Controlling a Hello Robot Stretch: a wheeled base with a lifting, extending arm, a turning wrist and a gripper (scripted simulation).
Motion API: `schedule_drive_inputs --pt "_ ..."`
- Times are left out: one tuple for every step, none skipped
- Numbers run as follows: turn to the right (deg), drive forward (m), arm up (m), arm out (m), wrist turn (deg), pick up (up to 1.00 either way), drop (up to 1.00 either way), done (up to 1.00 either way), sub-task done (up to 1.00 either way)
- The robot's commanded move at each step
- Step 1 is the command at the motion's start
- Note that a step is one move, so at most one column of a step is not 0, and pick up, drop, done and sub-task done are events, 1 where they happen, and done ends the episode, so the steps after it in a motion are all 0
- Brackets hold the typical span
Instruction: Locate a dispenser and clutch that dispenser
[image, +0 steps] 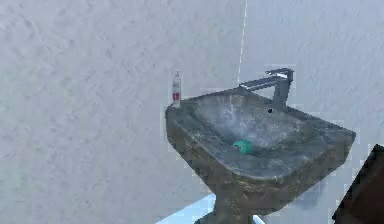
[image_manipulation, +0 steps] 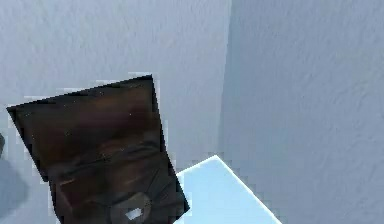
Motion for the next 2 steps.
schedule_drive_inputs --pt "-45.0 0.0 0.0 0.0 0.0 0.0 0.0 0.0 0.0" --pt "-24.0 0.0 0.0 0.0 0.0 0.0 0.0 0.0 0.0"
